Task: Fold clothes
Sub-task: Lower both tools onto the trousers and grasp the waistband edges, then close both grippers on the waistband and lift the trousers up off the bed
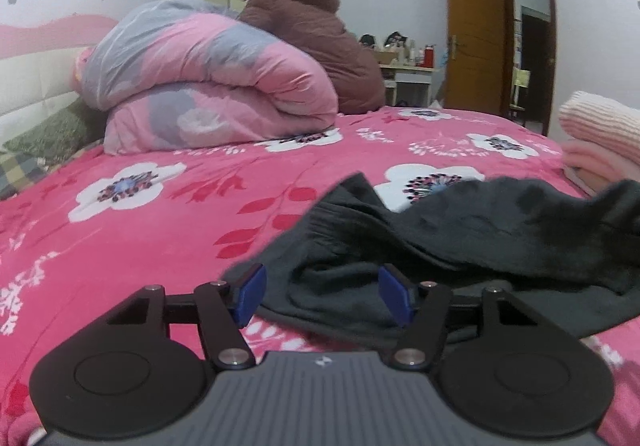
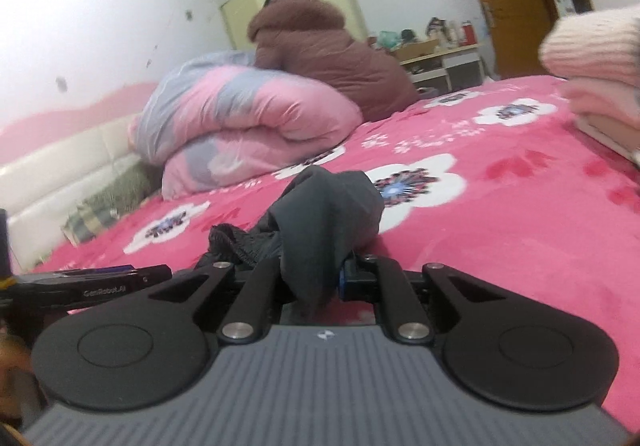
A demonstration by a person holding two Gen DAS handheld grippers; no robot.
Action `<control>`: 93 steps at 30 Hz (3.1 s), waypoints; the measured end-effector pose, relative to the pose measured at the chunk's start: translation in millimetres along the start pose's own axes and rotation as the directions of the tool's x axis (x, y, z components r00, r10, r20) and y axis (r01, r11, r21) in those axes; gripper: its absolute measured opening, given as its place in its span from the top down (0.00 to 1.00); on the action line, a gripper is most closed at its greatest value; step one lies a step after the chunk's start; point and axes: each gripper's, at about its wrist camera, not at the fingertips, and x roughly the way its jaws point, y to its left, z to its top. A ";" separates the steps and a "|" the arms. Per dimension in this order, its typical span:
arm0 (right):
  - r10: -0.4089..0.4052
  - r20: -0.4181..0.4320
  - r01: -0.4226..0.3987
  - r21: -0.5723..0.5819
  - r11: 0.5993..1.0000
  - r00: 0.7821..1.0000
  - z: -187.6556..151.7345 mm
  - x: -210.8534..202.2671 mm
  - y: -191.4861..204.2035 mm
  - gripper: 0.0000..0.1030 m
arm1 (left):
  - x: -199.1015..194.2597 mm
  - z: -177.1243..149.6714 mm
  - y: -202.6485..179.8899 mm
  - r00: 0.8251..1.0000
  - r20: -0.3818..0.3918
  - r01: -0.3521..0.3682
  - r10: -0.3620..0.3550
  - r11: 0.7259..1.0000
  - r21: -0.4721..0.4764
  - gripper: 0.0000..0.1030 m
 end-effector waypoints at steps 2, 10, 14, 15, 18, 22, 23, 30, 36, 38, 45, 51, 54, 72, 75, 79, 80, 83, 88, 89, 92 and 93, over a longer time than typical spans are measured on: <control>-0.015 0.016 0.015 0.023 1.000 1.000 -3.3 -24.6 -13.6 0.94 | -7.3 -2.0 -4.1 1.000 0.005 0.008 -0.009 1.000 0.015 0.38; -0.151 -0.042 0.156 0.135 0.979 0.988 -34.8 -98.4 -66.2 0.91 | -9.1 -13.9 -20.6 0.993 -0.038 0.116 -0.115 0.993 0.036 0.38; -0.214 -0.052 0.220 0.223 0.950 0.975 -41.7 -113.4 -88.0 0.65 | -1.3 -20.1 -35.2 0.980 -0.075 0.188 -0.184 0.980 0.058 0.38; -0.229 -0.046 0.233 0.229 0.945 0.972 -41.5 -118.1 -91.2 0.60 | 1.1 -21.4 -39.3 0.977 -0.084 0.202 -0.196 0.977 0.071 0.38; -0.231 0.093 0.214 0.162 0.963 0.969 -34.8 -141.7 -81.3 0.44 | 11.1 -24.7 -51.3 0.975 -0.096 0.213 -0.201 0.967 0.137 0.37; -0.173 0.118 0.170 0.036 0.985 0.978 -25.4 -138.7 -62.7 0.41 | 29.0 -25.3 -62.9 0.974 -0.114 0.217 -0.196 0.952 0.217 0.37; -0.159 0.094 0.161 -0.008 0.987 0.983 -25.6 -130.5 -55.7 0.41 | 34.0 -25.3 -65.4 0.975 -0.118 0.214 -0.191 0.947 0.237 0.37; -0.113 -0.074 0.085 -0.308 0.947 0.991 -42.7 -79.8 -13.0 0.41 | 66.2 -19.7 -70.3 0.966 -0.156 0.244 -0.205 0.923 0.297 0.37; -0.250 -0.196 0.149 -0.420 0.895 0.948 -54.9 -55.4 -15.1 0.44 | 88.4 -10.7 -65.1 0.938 -0.192 0.332 -0.288 0.906 0.262 0.37; -0.267 -0.201 0.167 -0.409 0.897 0.942 -54.2 -54.3 -19.0 0.45 | 90.1 -9.7 -66.9 0.930 -0.187 0.358 -0.316 0.894 0.270 0.38; -0.303 -0.181 0.235 -0.320 0.918 0.936 -50.2 -58.8 -35.2 0.68 | 81.7 -14.7 -76.2 0.889 -0.194 0.458 -0.415 0.820 0.343 0.38; -0.324 -0.139 0.286 -0.240 0.928 0.936 -45.8 -56.9 -51.0 0.72 | 81.0 -15.9 -87.6 0.885 -0.188 0.465 -0.426 0.795 0.389 0.46; -0.322 -0.124 0.294 -0.201 0.934 0.939 -39.2 -55.4 -56.3 0.71 | 83.8 -13.1 -91.3 0.888 -0.187 0.460 -0.421 0.810 0.363 0.70; -0.369 -0.031 0.326 -0.400 0.856 0.929 -52.9 -45.9 -27.7 0.49 | 4.7 36.8 -70.8 0.906 0.120 0.372 -0.405 0.899 0.230 0.88; -0.392 0.033 0.377 -0.360 0.853 0.919 -42.3 -53.0 -30.9 0.75 | -11.7 44.4 -67.3 0.904 0.174 0.352 -0.391 0.911 0.215 0.88; -0.387 0.142 0.412 -0.331 0.849 0.911 -19.5 -62.3 -26.5 0.92 | -31.0 51.1 -58.7 0.899 0.230 0.336 -0.372 0.924 0.182 0.88; -0.372 0.172 0.409 -0.324 0.853 0.912 -13.3 -65.1 -23.7 0.94 | -36.8 53.2 -55.2 0.898 0.248 0.330 -0.364 0.929 0.169 0.88; -0.324 0.255 0.393 -0.304 0.868 0.911 5.3 -72.9 -14.3 0.95 | -56.1 62.3 -43.1 0.889 0.312 0.307 -0.335 0.942 0.135 0.88; -0.221 0.380 0.338 -0.275 0.900 0.898 42.5 -85.3 3.6 0.96 | -93.8 81.5 -19.4 0.860 0.428 0.269 -0.279 0.959 0.086 0.88; -0.199 0.405 0.326 -0.272 0.905 0.892 49.1 -88.1 8.4 0.96 | -101.4 85.1 -15.4 0.853 0.447 0.264 -0.269 0.962 0.075 0.88; -0.137 0.472 0.292 -0.272 0.917 0.871 67.1 -98.0 22.2 0.96 | -129.0 96.6 -4.9 0.825 0.517 0.238 -0.231 0.970 0.053 0.88; -0.116 0.493 0.280 -0.274 0.920 0.863 72.7 -101.6 26.9 0.96 | -139.2 99.9 -2.1 0.812 0.541 0.228 -0.218 0.972 0.049 0.88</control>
